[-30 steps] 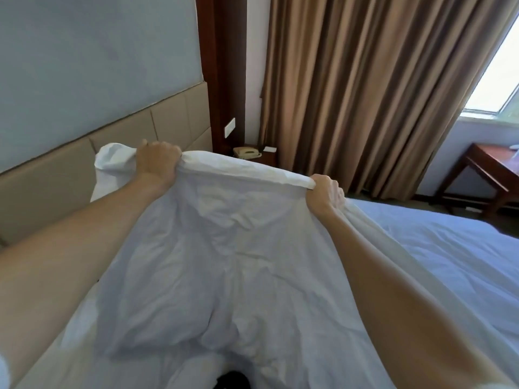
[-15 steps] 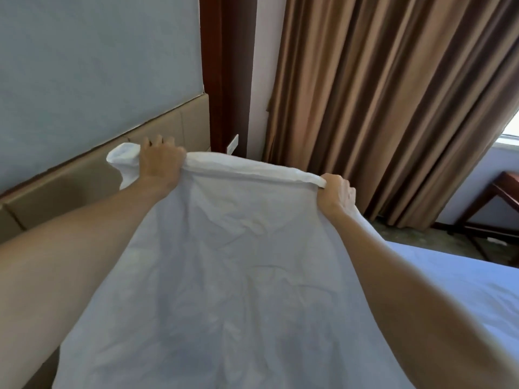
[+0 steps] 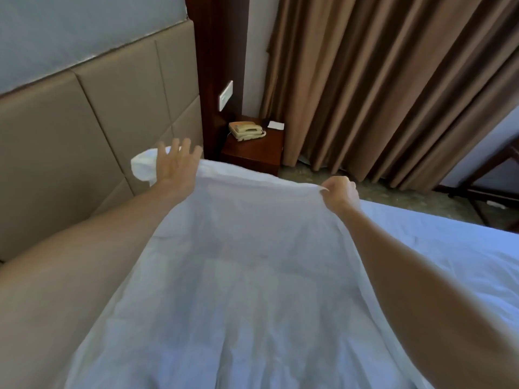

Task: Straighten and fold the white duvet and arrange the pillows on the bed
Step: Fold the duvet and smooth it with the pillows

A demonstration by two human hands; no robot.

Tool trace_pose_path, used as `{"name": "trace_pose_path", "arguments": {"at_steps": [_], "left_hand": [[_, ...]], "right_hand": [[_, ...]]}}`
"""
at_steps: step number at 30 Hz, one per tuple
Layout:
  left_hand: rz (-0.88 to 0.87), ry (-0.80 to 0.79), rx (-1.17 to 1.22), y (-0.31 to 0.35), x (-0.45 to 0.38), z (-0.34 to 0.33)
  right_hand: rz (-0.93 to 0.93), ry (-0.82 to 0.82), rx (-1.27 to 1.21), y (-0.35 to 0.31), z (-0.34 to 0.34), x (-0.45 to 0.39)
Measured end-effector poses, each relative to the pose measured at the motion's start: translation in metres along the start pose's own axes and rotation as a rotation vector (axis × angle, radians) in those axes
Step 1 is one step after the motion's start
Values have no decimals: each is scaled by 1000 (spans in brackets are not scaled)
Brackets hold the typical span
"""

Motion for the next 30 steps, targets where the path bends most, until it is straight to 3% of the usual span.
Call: {"name": "trace_pose_path", "arguments": {"at_steps": [3,6,9,12,17,22,30], "left_hand": [[34,-317,-7,5,13,-48],[10,-536,-35,22,41,-77],[-18,-712,48,43,80,-89],[-72,-726,121,65,127,-70],[-75,-697,167,79,225,-15],[-47,-673,225,93,359,45],[-26,-676,440,100,524,71]], "right_hand": [[36,-102,-31,4,-15,11],[49,-213,-12,17,-28,32],[8,-540,26,38,-49,72],[-60,-819,49,57,-56,134],[30,-702,-20,92,-17,216],[108,-726,-33,121,35,329],[266,-651,161,135,42,444]]}}
Point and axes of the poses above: each hand's wrist, its own x-axis away from the middle knuckle, its own z-axis out of the back of the hand, y = z × x, the point moved 8 cm from there along -x, towards the middle knuckle, and after that the axes turned 14 degrees about -y, right-handed, at the moved point
